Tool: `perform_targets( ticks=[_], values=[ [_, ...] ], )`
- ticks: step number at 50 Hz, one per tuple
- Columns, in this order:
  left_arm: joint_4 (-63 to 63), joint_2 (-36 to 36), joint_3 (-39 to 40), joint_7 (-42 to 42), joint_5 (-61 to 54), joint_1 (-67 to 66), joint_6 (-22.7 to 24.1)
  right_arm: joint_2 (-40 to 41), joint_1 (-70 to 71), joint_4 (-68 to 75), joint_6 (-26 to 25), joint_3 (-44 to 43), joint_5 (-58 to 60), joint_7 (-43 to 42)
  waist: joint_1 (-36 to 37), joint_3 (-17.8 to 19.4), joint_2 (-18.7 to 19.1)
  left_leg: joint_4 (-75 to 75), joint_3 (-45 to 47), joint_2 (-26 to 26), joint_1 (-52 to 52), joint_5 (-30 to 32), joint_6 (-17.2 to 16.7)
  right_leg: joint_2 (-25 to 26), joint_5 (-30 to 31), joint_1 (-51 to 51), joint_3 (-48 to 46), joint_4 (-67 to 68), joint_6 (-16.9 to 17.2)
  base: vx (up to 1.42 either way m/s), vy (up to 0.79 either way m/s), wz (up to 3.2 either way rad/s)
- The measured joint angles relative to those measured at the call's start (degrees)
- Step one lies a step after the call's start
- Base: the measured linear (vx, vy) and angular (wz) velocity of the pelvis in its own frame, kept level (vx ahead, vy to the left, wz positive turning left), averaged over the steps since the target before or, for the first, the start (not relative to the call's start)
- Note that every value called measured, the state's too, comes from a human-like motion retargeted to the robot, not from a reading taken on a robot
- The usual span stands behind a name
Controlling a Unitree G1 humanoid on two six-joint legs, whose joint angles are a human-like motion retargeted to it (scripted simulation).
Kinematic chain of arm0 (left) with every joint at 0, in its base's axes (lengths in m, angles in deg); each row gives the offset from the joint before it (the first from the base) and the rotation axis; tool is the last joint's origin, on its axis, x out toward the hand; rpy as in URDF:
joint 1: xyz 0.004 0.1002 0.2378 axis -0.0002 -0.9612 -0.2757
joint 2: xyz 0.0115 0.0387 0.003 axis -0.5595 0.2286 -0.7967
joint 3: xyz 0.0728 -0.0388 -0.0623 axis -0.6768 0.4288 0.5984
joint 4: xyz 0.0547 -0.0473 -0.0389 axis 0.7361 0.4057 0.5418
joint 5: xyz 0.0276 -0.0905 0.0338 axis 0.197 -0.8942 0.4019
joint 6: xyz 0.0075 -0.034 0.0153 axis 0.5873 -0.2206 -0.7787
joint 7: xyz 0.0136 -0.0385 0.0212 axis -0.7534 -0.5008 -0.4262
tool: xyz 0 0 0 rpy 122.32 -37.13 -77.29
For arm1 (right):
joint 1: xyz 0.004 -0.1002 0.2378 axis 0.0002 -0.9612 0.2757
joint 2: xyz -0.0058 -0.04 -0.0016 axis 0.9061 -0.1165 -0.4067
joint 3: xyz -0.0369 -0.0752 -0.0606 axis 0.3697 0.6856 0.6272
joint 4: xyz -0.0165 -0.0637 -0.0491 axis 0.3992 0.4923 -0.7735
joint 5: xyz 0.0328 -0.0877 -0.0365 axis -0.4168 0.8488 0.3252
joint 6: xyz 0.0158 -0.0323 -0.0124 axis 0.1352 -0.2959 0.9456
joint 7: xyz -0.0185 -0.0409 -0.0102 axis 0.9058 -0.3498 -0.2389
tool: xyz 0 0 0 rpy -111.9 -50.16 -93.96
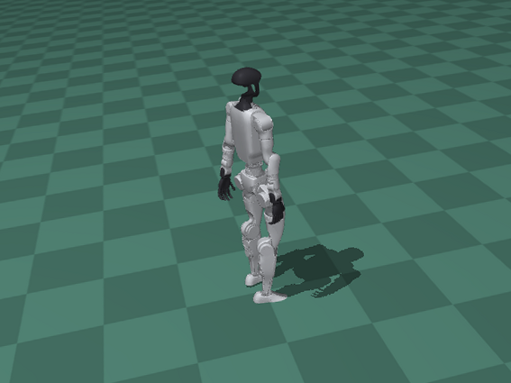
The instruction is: Upper body actions
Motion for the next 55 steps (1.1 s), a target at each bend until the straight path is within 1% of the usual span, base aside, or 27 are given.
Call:
perform_targets(
  ticks=[10,18,25,30,36,39,45,50,53,55],
  values=[
    [-0.65,0.15,-0.04,-0.13,-0.22,0.27,0.03,-0.04,-0.52,0.28,-0.03,0.0,0.41,-0.01,-0.81,-0.22,0.11,0.1,1.14,0.47,0.13,-0.62,0.0,-0.05,0.41,-0.91,1.34,0.4,0.05,-0.03,-0.04,-0.11],
    [-1.4,0.13,-0.26,-0.24,-0.56,0.74,0.22,0.04,-0.09,0.33,-0.09,-0.02,0.69,-0.04,-2.42,-0.68,0.18,0.12,5.6,2.18,1.02,-2.22,-0.33,0.22,1.2,-3.34,5.59,1.53,0.06,-0.15,-0.17,-0.52],
    [-1.53,0.34,-0.07,-0.42,-0.82,0.01,0.35,0.24,0.73,-0.57,0.09,0.24,0.99,0.45,-5.63,-0.89,0.32,0.04,11.78,4.39,2.59,-4.01,-1.01,1.24,2.16,-5.86,11.49,2.48,0.12,-0.26,-0.17,-0.82],
    [-1.45,0.73,-0.05,-0.5,-0.99,-0.82,0.52,0.13,1.94,-0.5,0.03,0.64,0.88,0.57,-8.36,-0.72,0.53,-0.27,18.1,6.16,4.55,-5.53,-1.82,2.7,3.09,-7.86,17.2,3.17,0.14,-0.26,-0.05,-1.13],
    [0.03,0.73,-1.48,-0.84,-0.52,-2.01,0.3,0.39,3.89,-0.79,-0.59,0.26,1.12,1.26,-13.76,-1.16,1.93,-0.56,24.58,7.94,6.25,-6.97,-2.76,4.74,4.17,-9.72,22.14,3.41,0.24,-0.16,0.03,-0.96],
    [0.09,0.79,-1.54,-0.67,0.49,-2.33,0.02,0.66,4.7,-1.68,-0.53,0.49,0.67,1.53,-17.32,-0.69,2.94,-0.61,28.8,8.99,7.67,-7.85,-3.48,5.94,5.03,-10.44,24.56,3.55,0.52,-0.12,0.07,-1.19],
    [-0.81,1.08,0.23,-0.58,-0.2,-2.49,0.12,0.66,6.31,-0.83,-0.92,2.13,0.97,0.91,-21.2,-0.12,4.27,-0.62,37.14,10.21,9.85,-9.59,-4.92,7.8,7.36,-12.48,28.23,3.4,1.44,-0.14,0.08,-1.34],
    [-1.34,0.79,0.17,-1.3,-1.02,-3.13,0.28,0.67,7.31,0.46,-1.71,2.7,2.44,0.13,-23.62,0.26,4.98,-0.4,41.47,10.41,10.92,-10.78,-5.98,10.42,9.95,-14.26,35.34,2.65,1.99,-0.13,0.06,-1.33],
    [-1.53,0.8,-0.61,-1.29,-0.3,-3.54,0.37,0.58,7.41,0.73,-1.88,2.55,2.45,-0.26,-26.17,1.01,5.61,0.09,43.8,10.83,11.42,-11.48,-6.62,12.07,11.36,-15.01,39.52,2.12,2.65,-0.13,0.09,-1.12],
    [-1.67,1.06,-0.88,-1.28,0.13,-3.45,0.34,0.43,7.86,1.17,-2.02,2.45,2.04,-0.44,-27.42,1.9,5.71,0.56,45.62,11.05,12.0,-11.95,-7.0,12.5,11.92,-15.19,40.53,1.88,3.27,-0.12,0.12,-1.03]
  ],
)
